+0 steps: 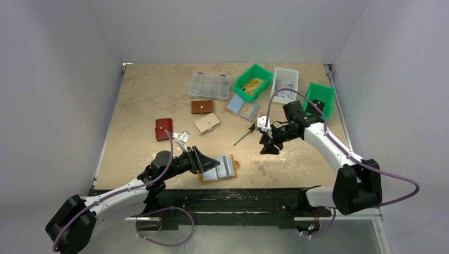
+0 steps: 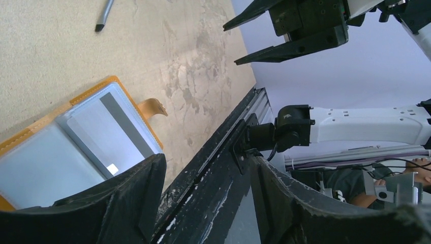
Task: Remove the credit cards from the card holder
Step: Remove the credit card from the card holder.
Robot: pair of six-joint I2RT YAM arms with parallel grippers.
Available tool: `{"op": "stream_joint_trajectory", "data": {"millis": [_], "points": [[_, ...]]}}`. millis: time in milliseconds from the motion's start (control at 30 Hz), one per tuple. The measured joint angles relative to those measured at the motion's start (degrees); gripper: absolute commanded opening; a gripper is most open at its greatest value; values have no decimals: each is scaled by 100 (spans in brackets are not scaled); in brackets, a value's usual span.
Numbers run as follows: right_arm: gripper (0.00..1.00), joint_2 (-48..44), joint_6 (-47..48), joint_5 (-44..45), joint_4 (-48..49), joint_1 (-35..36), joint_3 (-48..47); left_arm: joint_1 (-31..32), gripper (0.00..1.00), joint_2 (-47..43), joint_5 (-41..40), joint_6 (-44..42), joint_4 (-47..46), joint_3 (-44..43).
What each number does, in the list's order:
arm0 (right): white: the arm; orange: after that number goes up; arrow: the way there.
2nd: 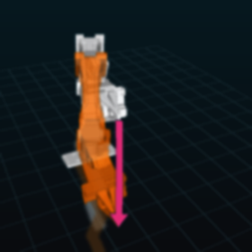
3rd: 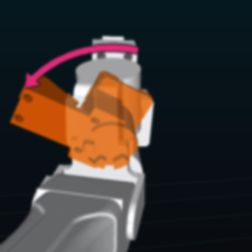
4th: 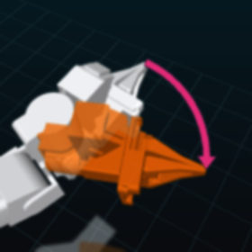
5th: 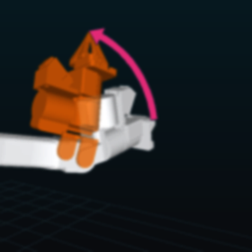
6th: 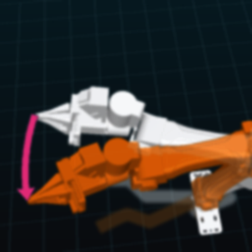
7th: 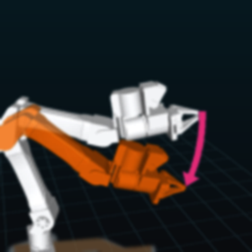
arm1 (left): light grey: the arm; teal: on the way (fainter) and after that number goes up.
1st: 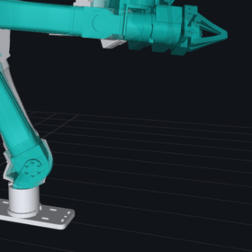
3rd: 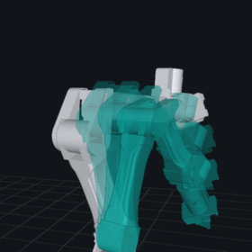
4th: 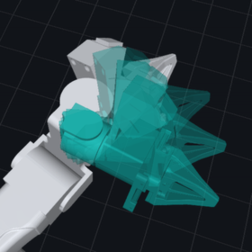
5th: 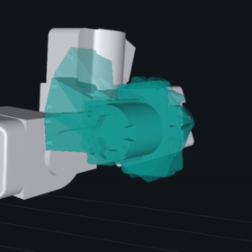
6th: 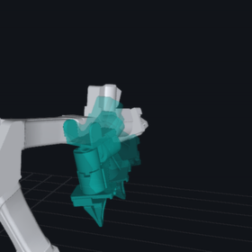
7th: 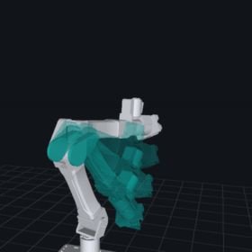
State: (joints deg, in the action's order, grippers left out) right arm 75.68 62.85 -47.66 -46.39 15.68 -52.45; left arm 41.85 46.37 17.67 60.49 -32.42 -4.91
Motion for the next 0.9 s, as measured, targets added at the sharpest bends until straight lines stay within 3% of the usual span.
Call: {"op": "stream_joint_trajectory", "data": {"millis": [400,633,900], "points": [[53,-131,-4,-15,-24,-227,0,24,65,400,173,-11,15,13],[52,-262,-256,-507,52,-186,0,24,65,216,240,-20,-94,76],[40,-258,-1329,-356,975,979,85,31,64,98,186,0,-461,297]]}}
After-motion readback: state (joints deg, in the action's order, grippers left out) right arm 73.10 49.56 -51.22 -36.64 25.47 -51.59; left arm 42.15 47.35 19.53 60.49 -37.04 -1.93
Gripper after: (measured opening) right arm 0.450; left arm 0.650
